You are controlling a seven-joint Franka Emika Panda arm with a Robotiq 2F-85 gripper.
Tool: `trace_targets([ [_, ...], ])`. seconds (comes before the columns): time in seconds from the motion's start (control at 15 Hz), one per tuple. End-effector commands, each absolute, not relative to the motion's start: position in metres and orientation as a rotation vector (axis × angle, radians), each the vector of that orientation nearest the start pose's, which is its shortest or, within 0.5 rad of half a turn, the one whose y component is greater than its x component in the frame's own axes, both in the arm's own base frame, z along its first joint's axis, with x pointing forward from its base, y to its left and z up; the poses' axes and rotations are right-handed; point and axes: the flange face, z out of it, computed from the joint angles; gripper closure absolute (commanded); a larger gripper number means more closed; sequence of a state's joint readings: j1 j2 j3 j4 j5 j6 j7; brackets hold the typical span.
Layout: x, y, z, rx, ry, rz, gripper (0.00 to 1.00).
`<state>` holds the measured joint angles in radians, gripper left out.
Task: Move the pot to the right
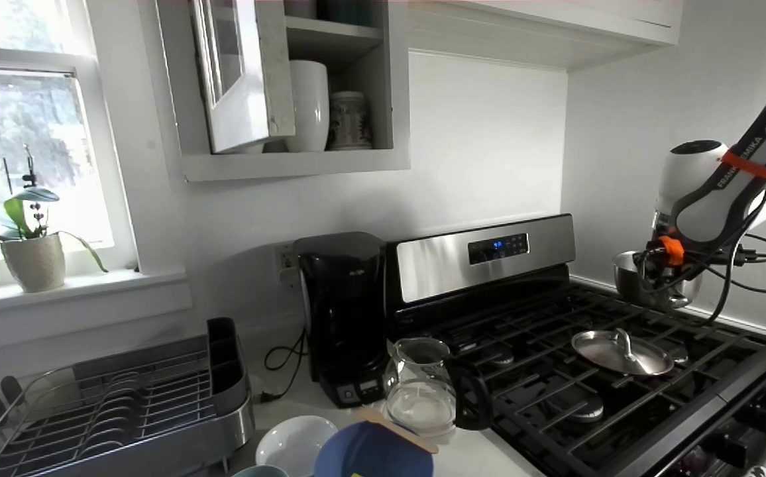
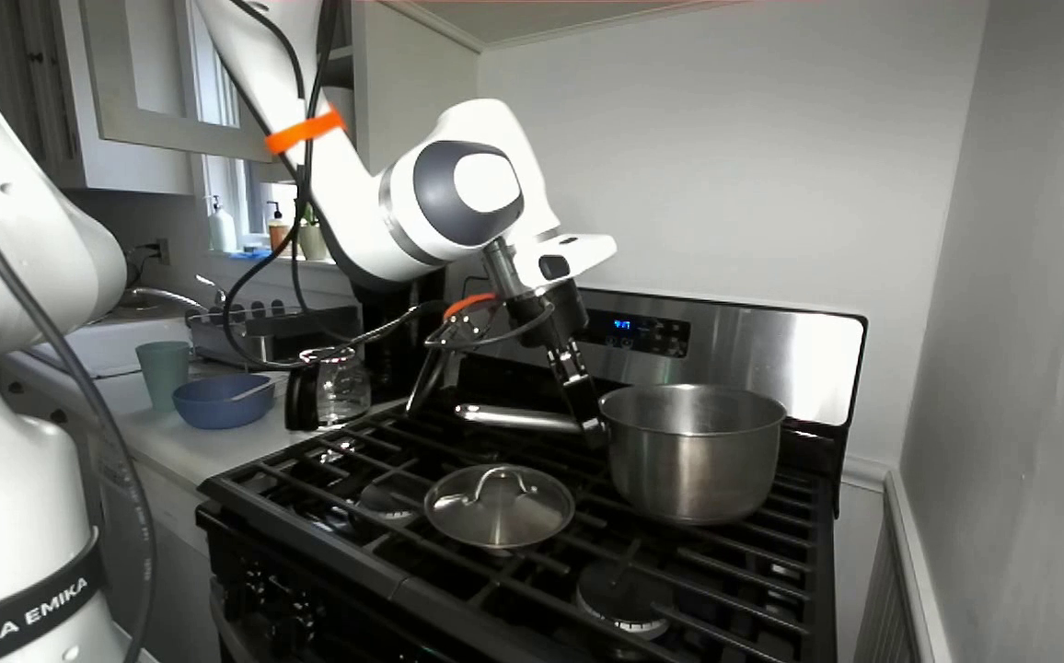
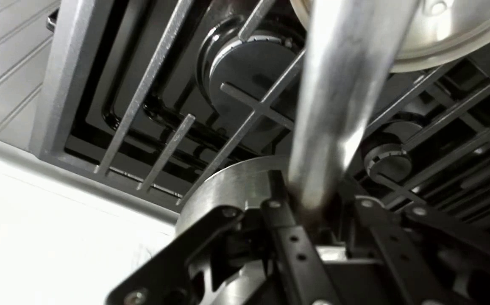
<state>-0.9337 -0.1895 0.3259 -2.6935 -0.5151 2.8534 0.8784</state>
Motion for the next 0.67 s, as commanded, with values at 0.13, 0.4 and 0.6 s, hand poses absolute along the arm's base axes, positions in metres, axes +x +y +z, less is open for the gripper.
trace_targets([
  [0.13, 0.365, -0.231, 0.314, -2.85, 1.73, -0.472, 0.93],
  [0.4, 0.358, -0.23, 0.304, -2.82, 1.758, -0.389, 0.93],
  [0.6, 0.355, -0.231, 0.301, -2.806, 1.752, -0.356, 0.93],
])
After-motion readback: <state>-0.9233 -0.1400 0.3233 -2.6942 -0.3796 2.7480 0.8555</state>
